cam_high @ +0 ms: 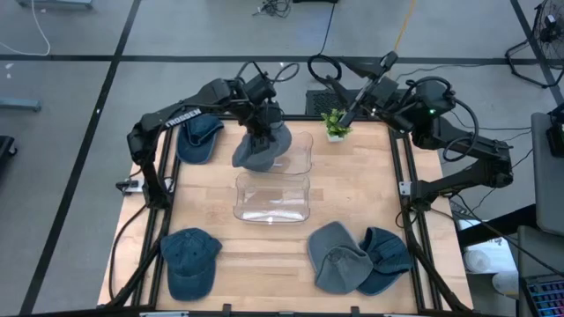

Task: Pick & Place hat
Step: Put the top gray cap into the top transparent bin

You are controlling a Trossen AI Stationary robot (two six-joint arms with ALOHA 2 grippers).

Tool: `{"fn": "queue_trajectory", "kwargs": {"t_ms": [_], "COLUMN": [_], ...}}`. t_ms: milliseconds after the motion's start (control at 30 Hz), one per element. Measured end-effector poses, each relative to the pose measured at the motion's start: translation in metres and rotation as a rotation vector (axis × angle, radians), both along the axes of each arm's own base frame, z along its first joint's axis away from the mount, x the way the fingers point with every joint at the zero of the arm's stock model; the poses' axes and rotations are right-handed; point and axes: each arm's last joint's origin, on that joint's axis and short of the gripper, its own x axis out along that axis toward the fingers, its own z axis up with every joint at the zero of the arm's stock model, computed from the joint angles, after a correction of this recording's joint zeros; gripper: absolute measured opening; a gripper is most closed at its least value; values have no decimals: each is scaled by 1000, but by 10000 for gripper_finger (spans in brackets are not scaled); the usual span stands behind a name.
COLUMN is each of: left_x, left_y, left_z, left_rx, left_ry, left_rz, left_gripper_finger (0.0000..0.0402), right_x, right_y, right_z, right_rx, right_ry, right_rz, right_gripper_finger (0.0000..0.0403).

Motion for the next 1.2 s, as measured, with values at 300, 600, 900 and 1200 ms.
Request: {"fn": "queue_trajectory", "kwargs": {"t_ms": [300,600,900,1200], "left_x": [4,3,13,16], "left_y": [-5,5,8,10], "left_z": [-29,-28,-57,-50], "left_rx": [-71,-100,-201,-204], "left_ry": [65,77,216,151], "left_rz": [16,279,353,372], "left_gripper_finger": [8,8,8,64], "right_x": [0,0,9,10], "right_y": [0,0,-1,-1], "right_z": [0,-1,-6,-8], "right_rx": [-5,-1,1,-9], "right_ry": [8,7,33,67], "right_rz": [-1,1,-5,-10], "right_gripper_finger": [201,201,201,201]}}
